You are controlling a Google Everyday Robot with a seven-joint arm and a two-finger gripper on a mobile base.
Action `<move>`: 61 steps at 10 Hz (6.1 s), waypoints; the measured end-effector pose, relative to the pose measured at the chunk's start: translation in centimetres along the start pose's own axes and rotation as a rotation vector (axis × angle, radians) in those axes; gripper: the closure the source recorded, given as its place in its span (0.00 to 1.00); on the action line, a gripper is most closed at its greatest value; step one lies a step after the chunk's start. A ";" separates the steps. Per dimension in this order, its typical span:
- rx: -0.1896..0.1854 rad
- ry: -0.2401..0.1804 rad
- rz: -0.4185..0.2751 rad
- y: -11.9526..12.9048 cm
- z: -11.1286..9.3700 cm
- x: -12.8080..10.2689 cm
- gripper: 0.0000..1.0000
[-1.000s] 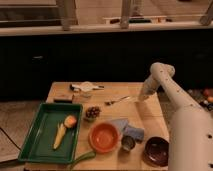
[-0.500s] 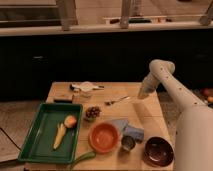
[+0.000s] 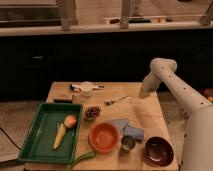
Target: Place fork in red bowl
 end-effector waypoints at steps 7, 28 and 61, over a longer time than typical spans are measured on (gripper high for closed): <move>0.013 0.025 -0.048 2.6 -2.0 -0.8 0.86; 0.009 0.047 -0.148 10.8 -5.2 -2.4 0.97; -0.041 -0.011 -0.349 0.8 10.5 -11.6 0.21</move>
